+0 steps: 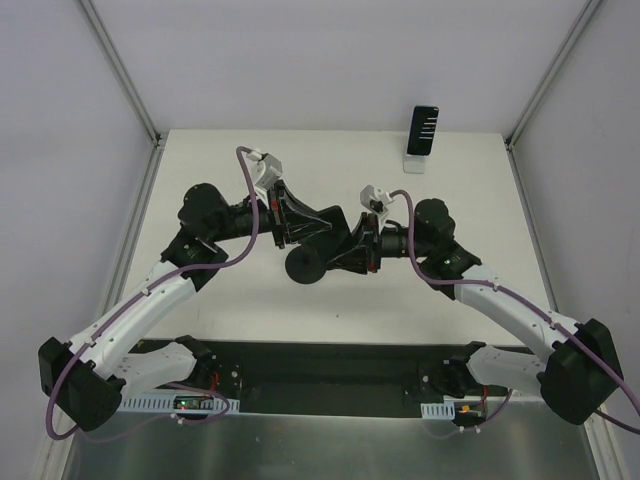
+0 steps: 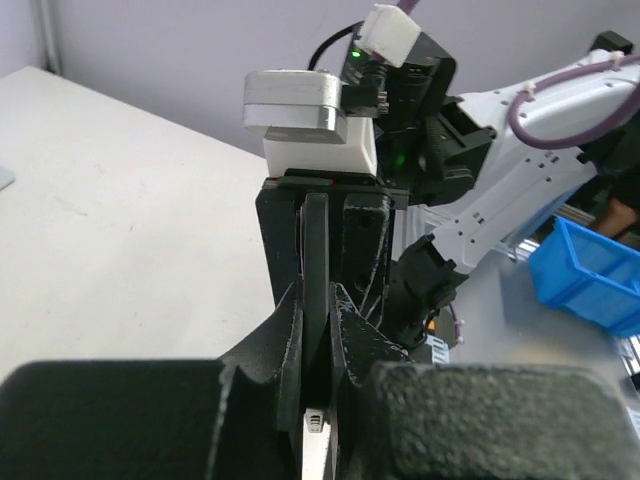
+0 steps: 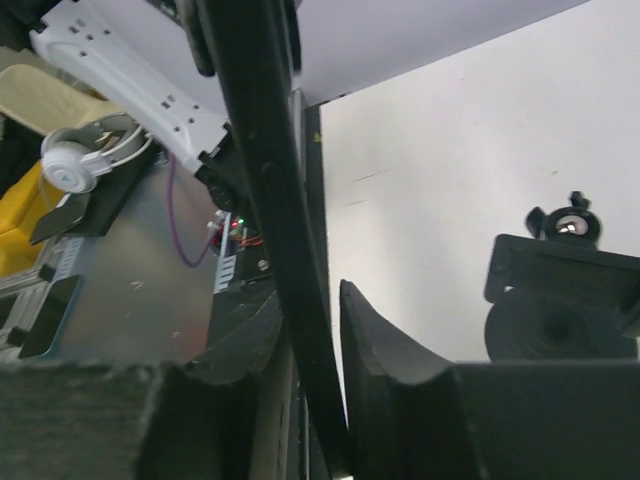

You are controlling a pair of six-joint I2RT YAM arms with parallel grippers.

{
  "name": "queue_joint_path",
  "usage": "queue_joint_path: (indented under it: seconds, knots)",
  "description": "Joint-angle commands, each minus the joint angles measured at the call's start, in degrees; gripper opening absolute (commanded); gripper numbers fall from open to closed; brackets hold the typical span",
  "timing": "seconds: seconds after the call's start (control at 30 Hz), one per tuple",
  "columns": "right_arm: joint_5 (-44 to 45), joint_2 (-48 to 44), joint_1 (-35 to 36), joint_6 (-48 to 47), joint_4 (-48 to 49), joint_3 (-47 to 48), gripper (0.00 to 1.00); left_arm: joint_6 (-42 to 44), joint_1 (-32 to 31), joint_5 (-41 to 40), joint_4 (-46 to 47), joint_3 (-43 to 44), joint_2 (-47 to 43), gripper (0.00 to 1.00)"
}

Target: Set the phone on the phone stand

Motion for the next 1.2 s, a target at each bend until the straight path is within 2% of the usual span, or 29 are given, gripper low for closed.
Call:
queue_joint_path:
  seconds: [0.0, 0.1, 0.23, 0.27, 0.33, 0.43, 0.57, 0.73, 0.77, 0.83, 0.97, 1.0, 1.1, 1.17]
  knots:
    - [-4.46, -1.59, 0.50, 2.99, 9.73, 0.69, 0.20, -3.67, 0.42, 8.10, 10.45, 1.99, 0.78, 0.00]
    - [-4.99, -2.39, 0.67, 2.90, 10.79, 0.16, 0.01, -4.29, 0.34, 9.60, 11.07, 2.16, 1.13, 0.00]
    - [-4.38, -3.26, 1.02, 3.16, 13.51, -1.16, 0.01, -5.43, 0.34, 9.70, 10.55, 2.51, 1.57, 0.01]
    - [-2.20, -3.62, 1.11, 3.42, 14.04, -1.60, 0.01, -5.87, 0.42, 8.82, 10.11, 2.69, 1.66, 0.09]
    - [-0.16, -4.84, 1.02, 3.77, 15.96, -3.00, 0.01, -7.10, 0.34, 7.33, 8.70, 2.95, 2.36, 0.35]
    - [3.35, -6.16, 1.11, 5.79, 19.65, -4.76, 0.00, -9.56, 0.34, 7.58, 10.53, 2.25, 3.68, 0.43]
    - [2.14, -4.77, 1.02, 7.47, 20.81, -3.98, 0.00, -12.72, 0.34, 8.99, 14.67, 1.28, 5.17, 0.47]
    - [0.20, -2.04, 1.02, 10.01, 23.88, -3.54, 0.00, -15.01, -0.19, 10.22, 18.97, 2.25, 7.81, 0.45]
    - [0.11, -1.95, 1.02, 10.02, 23.89, -3.54, 0.00, -15.19, -0.36, 10.22, 19.15, 2.60, 8.25, 0.44]
    - [-0.24, -2.21, 1.11, 10.02, 23.89, -3.54, 0.01, -15.45, -0.45, 10.13, 19.33, 3.48, 9.22, 0.34]
    - [-0.33, -2.12, 1.11, 10.10, 23.89, -3.54, 0.00, -15.46, -0.98, 9.69, 20.65, 3.83, 9.83, 0.31]
    - [-0.42, -2.12, 1.02, 10.11, 23.89, -3.54, 0.00, -15.45, -1.07, 9.78, 20.56, 3.92, 9.84, 0.25]
    - [-1.03, -1.69, 1.02, 10.10, 23.45, -3.27, 0.00, -14.75, -0.98, 9.43, 19.60, 4.01, 9.49, 0.17]
    - [-1.12, -1.51, 1.11, 10.02, 23.18, -3.10, 0.01, -13.62, -0.98, 8.47, 18.63, 3.92, 8.87, 0.01]
